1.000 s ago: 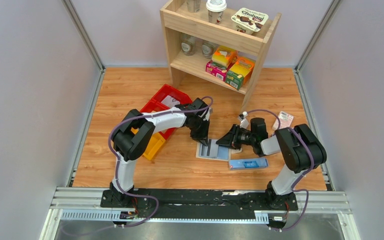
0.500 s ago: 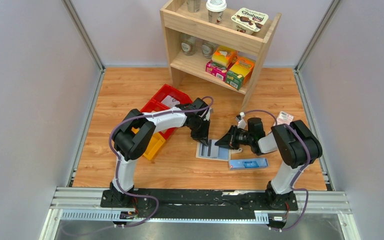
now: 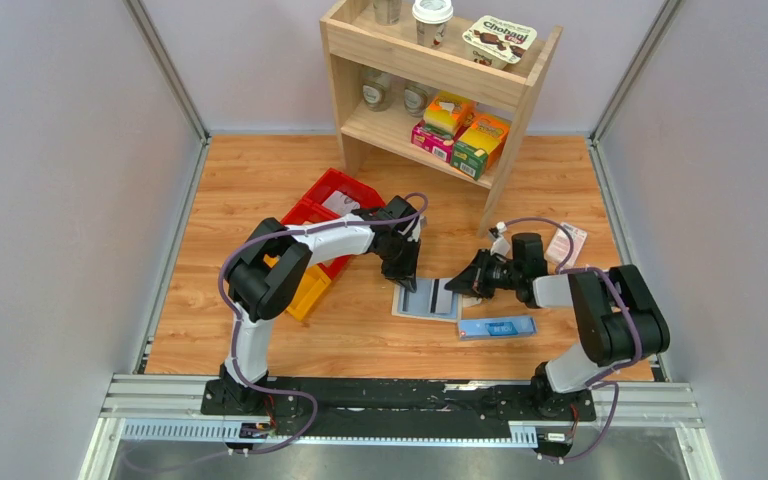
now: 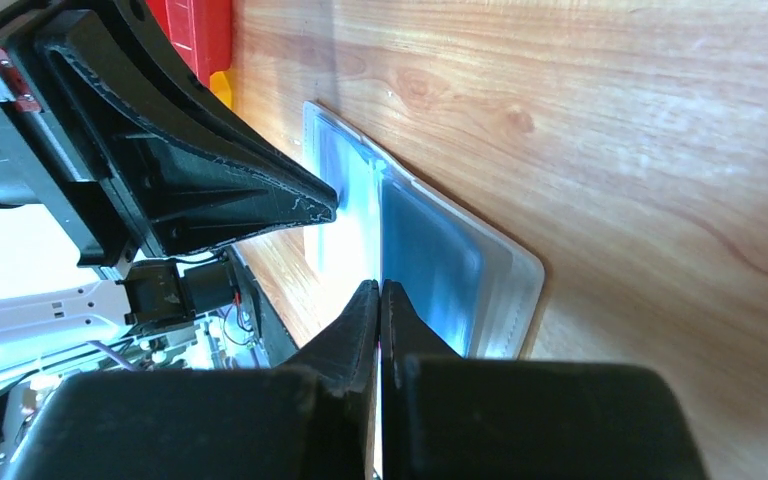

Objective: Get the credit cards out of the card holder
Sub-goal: Remove the credit card from the card holder, then place the credit card in the storage box.

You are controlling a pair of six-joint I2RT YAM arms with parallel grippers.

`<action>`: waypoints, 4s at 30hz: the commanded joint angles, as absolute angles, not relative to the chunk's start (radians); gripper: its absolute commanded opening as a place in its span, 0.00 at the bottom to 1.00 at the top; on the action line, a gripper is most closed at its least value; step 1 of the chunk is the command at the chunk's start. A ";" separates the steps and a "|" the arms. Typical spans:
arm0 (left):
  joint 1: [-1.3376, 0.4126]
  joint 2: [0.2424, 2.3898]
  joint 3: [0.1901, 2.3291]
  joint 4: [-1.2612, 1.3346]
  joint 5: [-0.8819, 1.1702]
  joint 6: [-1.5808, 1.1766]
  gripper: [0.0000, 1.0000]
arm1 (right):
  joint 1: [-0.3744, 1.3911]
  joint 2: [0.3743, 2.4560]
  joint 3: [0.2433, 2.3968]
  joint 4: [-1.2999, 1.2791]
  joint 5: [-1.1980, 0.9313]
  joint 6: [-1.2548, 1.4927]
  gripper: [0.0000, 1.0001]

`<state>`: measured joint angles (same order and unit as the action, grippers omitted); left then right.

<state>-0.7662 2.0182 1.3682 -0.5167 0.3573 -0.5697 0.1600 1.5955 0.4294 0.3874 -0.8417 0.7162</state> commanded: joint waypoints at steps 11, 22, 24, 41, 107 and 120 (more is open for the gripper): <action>-0.750 1.850 1.465 -0.597 0.190 -0.606 0.39 | 0.251 1.053 0.632 -0.222 -0.470 0.397 0.00; -0.552 1.501 1.335 -0.453 0.324 -0.940 0.58 | 0.751 0.859 0.719 -0.171 0.259 0.100 0.00; -0.531 1.462 1.310 -0.428 0.353 -0.994 0.60 | 0.834 0.885 0.718 -0.099 0.374 0.022 0.00; -0.529 1.436 1.253 -0.361 0.472 -1.126 0.61 | 1.124 1.216 0.721 0.485 0.615 -0.449 0.00; -0.282 1.898 1.448 -0.305 -0.184 -0.887 0.38 | 0.807 1.138 0.776 -0.242 0.298 0.345 0.94; -0.290 1.654 1.402 -0.414 -0.158 -0.729 0.49 | 0.808 1.413 0.919 -0.376 0.134 0.379 0.92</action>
